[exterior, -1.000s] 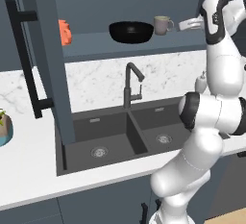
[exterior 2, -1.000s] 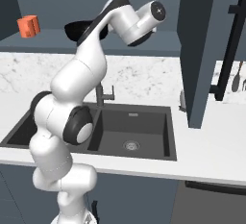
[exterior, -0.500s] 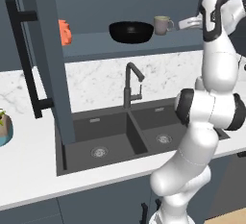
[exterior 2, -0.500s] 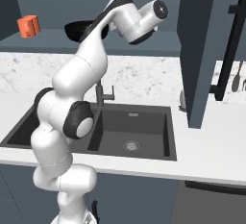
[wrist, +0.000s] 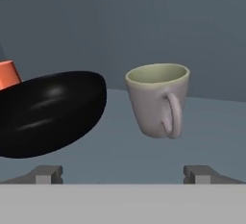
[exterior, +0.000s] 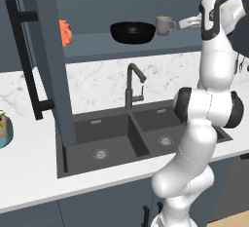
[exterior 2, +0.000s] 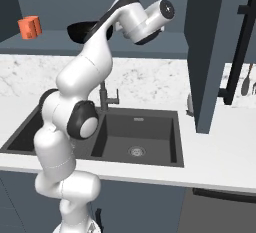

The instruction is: Gather all objects into one cabinet and sort the glasses and bowls to opposite sides.

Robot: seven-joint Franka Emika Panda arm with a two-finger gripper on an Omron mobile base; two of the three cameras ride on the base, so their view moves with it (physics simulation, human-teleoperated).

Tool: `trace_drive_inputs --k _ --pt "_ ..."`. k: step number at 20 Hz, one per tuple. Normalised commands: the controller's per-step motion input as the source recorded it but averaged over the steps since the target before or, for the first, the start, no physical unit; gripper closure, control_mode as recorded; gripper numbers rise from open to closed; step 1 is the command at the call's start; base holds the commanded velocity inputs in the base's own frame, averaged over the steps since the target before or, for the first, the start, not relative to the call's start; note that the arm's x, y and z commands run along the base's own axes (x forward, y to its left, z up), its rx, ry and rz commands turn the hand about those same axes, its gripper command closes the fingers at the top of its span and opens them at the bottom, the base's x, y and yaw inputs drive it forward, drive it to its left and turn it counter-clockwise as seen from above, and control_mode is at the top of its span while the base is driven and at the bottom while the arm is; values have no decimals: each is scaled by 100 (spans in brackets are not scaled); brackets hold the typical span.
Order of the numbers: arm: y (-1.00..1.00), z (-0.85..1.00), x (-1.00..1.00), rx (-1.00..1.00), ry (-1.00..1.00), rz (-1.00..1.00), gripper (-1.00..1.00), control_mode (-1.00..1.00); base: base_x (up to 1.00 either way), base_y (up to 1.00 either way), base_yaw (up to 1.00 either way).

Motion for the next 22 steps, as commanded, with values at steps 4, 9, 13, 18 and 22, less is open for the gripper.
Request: trace_drive_inputs --k 4,9,13,18,22 --pt "0 0 18 0 0 0 -100 -100 0 0 0" --pt "0 0 26 0 0 0 -100 -100 0 0 0" --pt "0 0 27 0 0 0 -100 -100 0 0 0" --pt "0 0 31 0 0 0 -100 -100 0 0 0" --pt "0 0 30 0 0 0 -100 -100 0 0 0"
